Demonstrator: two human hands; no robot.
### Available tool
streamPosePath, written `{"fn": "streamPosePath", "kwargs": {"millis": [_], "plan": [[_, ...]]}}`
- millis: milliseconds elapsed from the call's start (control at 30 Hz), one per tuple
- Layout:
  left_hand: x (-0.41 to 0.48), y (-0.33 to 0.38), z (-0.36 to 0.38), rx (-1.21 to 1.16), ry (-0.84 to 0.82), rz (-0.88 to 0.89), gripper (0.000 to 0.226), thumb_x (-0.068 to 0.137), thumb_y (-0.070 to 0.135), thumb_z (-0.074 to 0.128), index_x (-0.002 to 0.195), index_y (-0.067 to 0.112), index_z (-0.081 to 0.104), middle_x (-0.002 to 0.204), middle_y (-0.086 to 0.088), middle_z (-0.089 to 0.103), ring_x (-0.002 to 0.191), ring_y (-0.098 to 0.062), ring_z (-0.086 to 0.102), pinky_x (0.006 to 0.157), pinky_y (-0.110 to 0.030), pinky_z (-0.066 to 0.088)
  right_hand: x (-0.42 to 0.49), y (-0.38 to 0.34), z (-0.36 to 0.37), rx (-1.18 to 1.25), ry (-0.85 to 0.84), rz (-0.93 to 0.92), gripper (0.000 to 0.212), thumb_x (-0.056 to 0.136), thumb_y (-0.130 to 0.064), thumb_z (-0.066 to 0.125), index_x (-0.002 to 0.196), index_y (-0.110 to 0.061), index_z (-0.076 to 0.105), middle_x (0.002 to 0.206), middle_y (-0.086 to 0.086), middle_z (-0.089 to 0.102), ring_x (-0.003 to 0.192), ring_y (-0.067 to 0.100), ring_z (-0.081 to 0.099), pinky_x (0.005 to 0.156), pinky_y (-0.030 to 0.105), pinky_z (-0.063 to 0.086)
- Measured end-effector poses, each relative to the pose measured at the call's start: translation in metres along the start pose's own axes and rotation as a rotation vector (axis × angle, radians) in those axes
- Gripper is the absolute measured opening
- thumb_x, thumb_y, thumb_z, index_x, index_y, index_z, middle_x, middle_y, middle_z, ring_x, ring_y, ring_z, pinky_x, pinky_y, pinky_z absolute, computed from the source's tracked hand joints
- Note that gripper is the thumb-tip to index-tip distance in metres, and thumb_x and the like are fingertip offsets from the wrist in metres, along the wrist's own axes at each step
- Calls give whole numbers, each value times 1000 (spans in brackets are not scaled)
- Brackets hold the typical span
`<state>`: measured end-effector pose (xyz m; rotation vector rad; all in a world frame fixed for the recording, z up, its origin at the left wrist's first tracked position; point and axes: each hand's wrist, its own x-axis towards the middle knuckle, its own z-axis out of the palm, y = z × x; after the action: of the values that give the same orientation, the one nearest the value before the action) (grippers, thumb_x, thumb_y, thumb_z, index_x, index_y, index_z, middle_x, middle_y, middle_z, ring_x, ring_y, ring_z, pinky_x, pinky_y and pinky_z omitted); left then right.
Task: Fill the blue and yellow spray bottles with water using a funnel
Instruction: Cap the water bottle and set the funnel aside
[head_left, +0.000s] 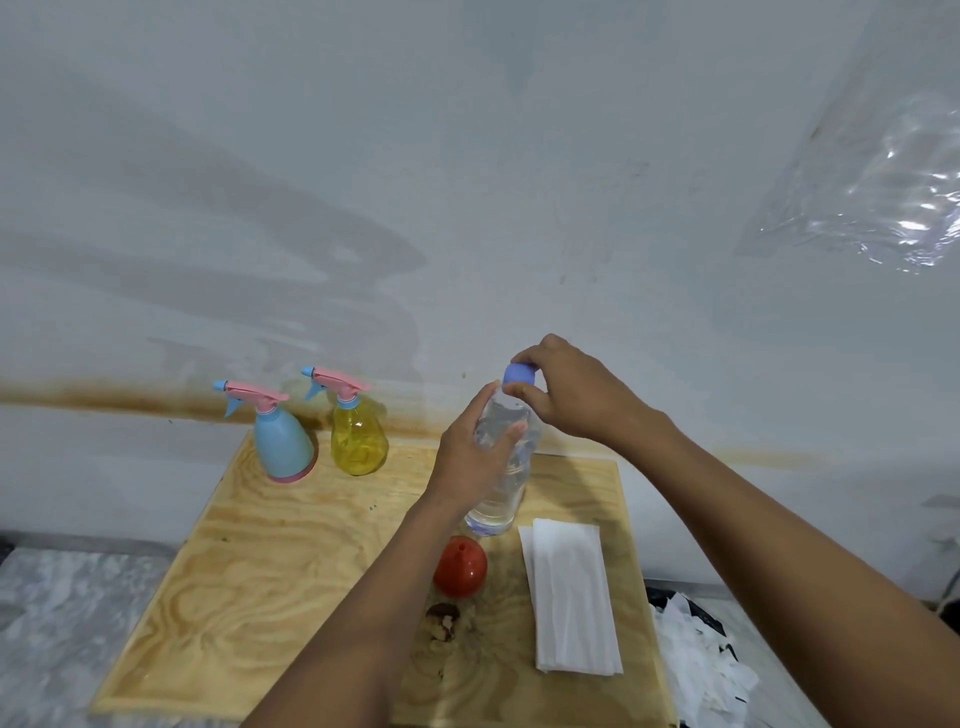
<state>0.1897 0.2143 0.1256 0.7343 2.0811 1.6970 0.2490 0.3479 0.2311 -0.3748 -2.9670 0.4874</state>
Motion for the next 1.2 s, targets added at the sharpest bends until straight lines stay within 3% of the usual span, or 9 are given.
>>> {"fn": "streamPosePath", "kwargs": {"millis": [167,333,433,533,700,833,900,1000,1200], "plan": [[3,-1,1,-18,10,-3,58,90,37,68,142,42,43,133,10,59,120,-10,56,98,-28,50,5,-7,24,149,183,212,43,88,-49,64,108,-11,67,108,5,64,90,20,63,74,30,51],[1,-2,0,-19,-5,3,63,89,41,69,145,41,41,133,11,60,119,-8,56,100,-35,51,-8,-9,35,275,301,245,41,88,-54,62,114,-22,64,108,-6,57,89,7,55,72,21,42],[2,-4,-2,-8,-39,18,65,88,45,69,145,43,39,138,10,57,125,-14,54,102,-36,49,-19,-1,45,397,282,222,44,90,-62,54,122,-32,59,113,-14,56,96,2,56,73,19,43],[-2,-5,-11,-11,-63,-31,79,86,46,71,151,39,29,148,17,44,129,-6,47,100,-25,41,-31,9,63,594,297,232,47,92,-61,50,129,-32,55,119,-13,56,107,1,56,89,27,50],[-31,-47,-26,5,-24,-185,77,86,38,72,151,34,32,144,16,43,128,-6,46,92,-21,37,-46,27,101,825,228,314,67,85,-59,63,142,-30,43,136,-7,52,124,4,51,105,36,46],[-57,-106,-18,169,-103,-378,75,81,32,79,146,24,42,137,12,44,122,-6,46,107,-29,41,-48,35,128,843,128,257,59,78,-41,80,122,-58,44,130,-17,58,121,-2,54,102,34,48],[-65,-133,-12,232,-154,-426,73,76,30,82,140,20,49,133,6,53,117,-12,55,104,-25,44,-45,36,139,830,132,263,59,76,-39,83,118,-55,46,123,-16,61,114,-2,58,99,34,51],[-71,-156,-3,325,-128,-436,51,76,21,80,125,22,63,117,1,66,104,-17,65,82,-12,46,-35,36,148,854,157,308,65,73,-38,86,123,-36,45,120,-15,60,109,-5,57,98,34,51],[-72,-164,7,442,-11,-396,39,88,25,69,128,25,64,127,1,64,112,-18,62,92,-24,49,-22,41,154,819,151,264,93,66,-48,87,140,-34,31,137,-13,51,123,10,55,98,41,52]]}}
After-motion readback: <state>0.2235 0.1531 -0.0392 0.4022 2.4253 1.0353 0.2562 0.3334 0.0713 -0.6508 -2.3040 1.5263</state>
